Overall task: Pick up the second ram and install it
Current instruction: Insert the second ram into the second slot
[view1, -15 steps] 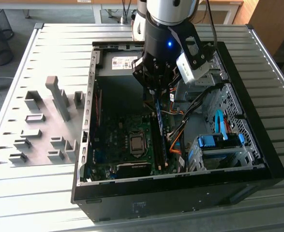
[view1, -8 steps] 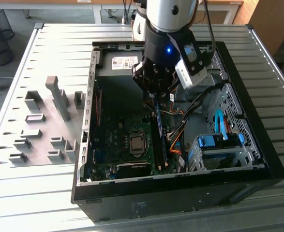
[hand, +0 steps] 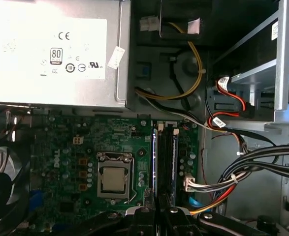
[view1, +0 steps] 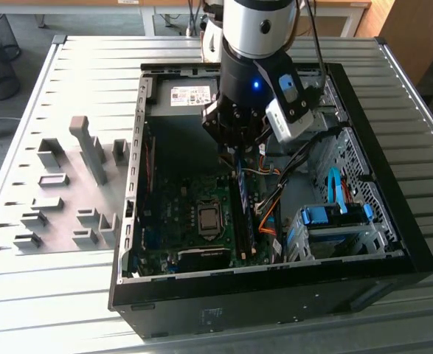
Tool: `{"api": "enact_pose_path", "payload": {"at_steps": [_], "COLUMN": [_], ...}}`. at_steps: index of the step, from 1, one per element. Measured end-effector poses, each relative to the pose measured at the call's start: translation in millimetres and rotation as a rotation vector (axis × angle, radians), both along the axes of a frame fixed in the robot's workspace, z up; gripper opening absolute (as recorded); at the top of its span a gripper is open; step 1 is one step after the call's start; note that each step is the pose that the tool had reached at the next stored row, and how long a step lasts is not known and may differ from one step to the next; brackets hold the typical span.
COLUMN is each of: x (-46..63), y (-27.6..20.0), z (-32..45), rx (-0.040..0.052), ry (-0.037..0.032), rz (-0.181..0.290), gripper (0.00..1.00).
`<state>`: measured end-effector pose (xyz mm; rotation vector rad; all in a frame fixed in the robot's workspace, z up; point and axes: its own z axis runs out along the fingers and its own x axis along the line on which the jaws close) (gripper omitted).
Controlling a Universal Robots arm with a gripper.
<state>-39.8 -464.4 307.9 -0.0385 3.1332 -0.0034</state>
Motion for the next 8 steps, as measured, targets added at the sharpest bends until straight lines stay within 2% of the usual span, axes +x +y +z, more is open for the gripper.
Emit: {"api": "enact_pose_path", "payload": {"at_steps": [8], "x": [2.1], "y": [0.2], "z": [-12.2], "rx": [0.0002], "ry": [0.0005], "rz": [0.0], "gripper": [0.14]}}
